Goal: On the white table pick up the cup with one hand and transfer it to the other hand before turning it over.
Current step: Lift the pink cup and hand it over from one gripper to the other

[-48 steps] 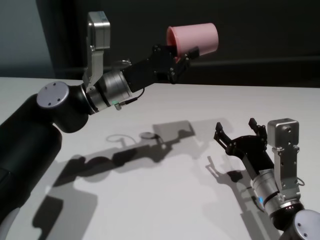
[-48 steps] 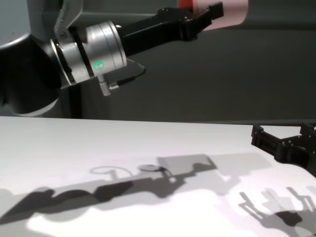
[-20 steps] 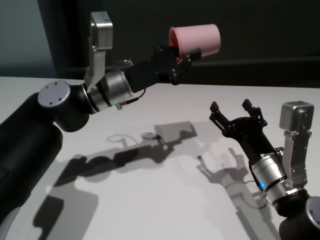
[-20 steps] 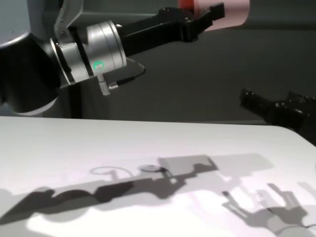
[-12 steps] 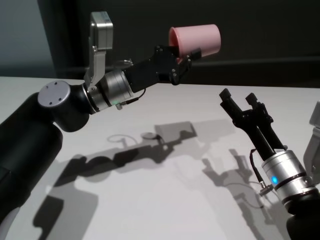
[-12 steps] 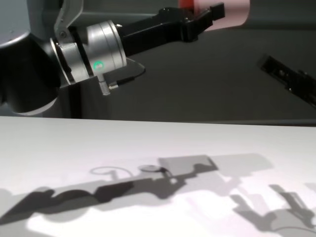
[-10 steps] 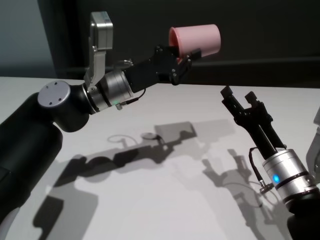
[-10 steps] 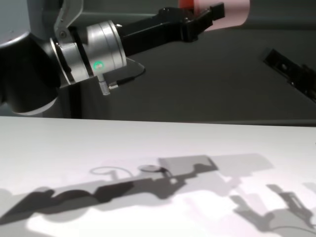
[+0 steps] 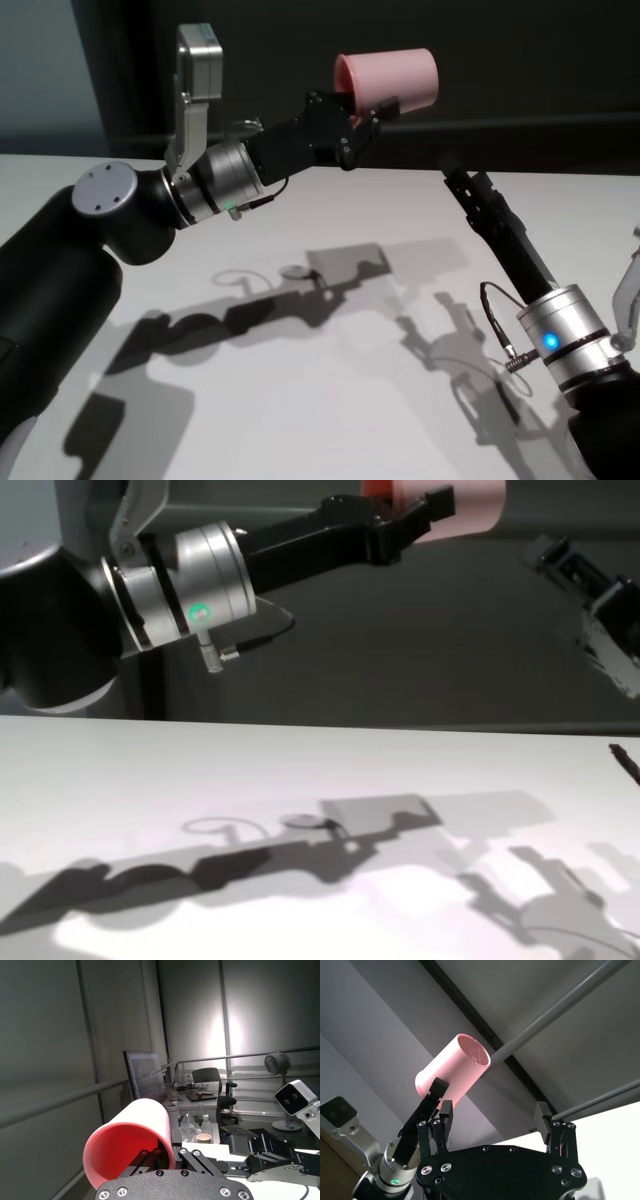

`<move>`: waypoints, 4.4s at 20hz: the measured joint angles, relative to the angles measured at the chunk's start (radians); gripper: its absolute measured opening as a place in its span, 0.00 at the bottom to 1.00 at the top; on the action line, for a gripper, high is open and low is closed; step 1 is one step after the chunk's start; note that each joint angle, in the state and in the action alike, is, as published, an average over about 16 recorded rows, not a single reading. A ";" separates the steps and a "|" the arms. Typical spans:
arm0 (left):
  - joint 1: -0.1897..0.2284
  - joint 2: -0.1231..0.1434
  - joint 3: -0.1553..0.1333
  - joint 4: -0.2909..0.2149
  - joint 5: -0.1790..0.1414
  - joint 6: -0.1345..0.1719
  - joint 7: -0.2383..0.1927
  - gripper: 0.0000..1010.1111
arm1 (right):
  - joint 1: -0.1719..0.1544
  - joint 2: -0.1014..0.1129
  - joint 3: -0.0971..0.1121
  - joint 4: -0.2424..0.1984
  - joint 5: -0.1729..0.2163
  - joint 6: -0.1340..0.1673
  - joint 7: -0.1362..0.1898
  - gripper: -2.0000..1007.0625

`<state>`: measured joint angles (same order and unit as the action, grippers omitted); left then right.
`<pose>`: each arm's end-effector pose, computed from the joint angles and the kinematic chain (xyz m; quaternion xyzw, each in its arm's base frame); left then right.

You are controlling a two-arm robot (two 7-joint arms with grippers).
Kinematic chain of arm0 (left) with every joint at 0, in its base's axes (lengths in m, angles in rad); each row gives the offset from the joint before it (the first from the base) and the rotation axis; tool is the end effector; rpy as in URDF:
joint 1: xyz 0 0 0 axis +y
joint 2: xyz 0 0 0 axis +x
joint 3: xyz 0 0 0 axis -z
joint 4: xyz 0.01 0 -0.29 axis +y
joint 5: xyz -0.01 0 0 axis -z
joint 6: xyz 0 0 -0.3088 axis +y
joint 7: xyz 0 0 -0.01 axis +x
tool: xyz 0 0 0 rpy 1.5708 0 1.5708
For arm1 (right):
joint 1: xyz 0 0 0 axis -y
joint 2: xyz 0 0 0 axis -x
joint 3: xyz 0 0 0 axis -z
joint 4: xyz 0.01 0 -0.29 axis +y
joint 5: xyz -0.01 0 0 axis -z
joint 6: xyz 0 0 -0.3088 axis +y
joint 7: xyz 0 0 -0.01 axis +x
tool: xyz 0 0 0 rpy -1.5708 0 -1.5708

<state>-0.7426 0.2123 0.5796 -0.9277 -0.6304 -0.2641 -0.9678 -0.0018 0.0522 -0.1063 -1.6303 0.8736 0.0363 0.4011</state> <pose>0.5032 -0.0353 -0.2251 -0.0945 -0.0741 0.1544 0.9807 0.3264 0.0204 -0.2833 0.3245 0.2323 -0.4484 0.7998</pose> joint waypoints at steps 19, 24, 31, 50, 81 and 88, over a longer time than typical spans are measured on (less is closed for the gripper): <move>0.000 0.000 0.000 0.000 0.000 0.000 0.000 0.05 | 0.129 -0.033 0.009 0.178 0.314 0.097 0.217 0.99; 0.000 0.000 0.000 0.000 0.000 0.000 0.000 0.05 | 0.162 -0.039 0.004 0.217 0.355 0.105 0.244 0.99; 0.000 0.000 0.000 0.000 0.000 0.000 0.000 0.05 | 0.209 -0.049 -0.009 0.271 0.395 0.109 0.277 0.99; 0.000 0.000 0.000 0.000 0.000 0.000 0.000 0.05 | 0.340 -0.066 -0.051 0.445 0.470 0.096 0.354 0.99; 0.000 0.000 0.000 0.000 0.000 0.000 0.000 0.05 | 0.449 -0.070 -0.110 0.598 0.545 0.078 0.428 0.99; 0.000 0.000 0.000 0.000 0.000 0.000 0.000 0.05 | 0.454 -0.065 -0.125 0.602 0.554 0.072 0.429 1.00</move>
<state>-0.7426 0.2123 0.5796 -0.9277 -0.6302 -0.2641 -0.9678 0.4527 -0.0133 -0.2313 -1.0284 1.4274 0.1088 0.8305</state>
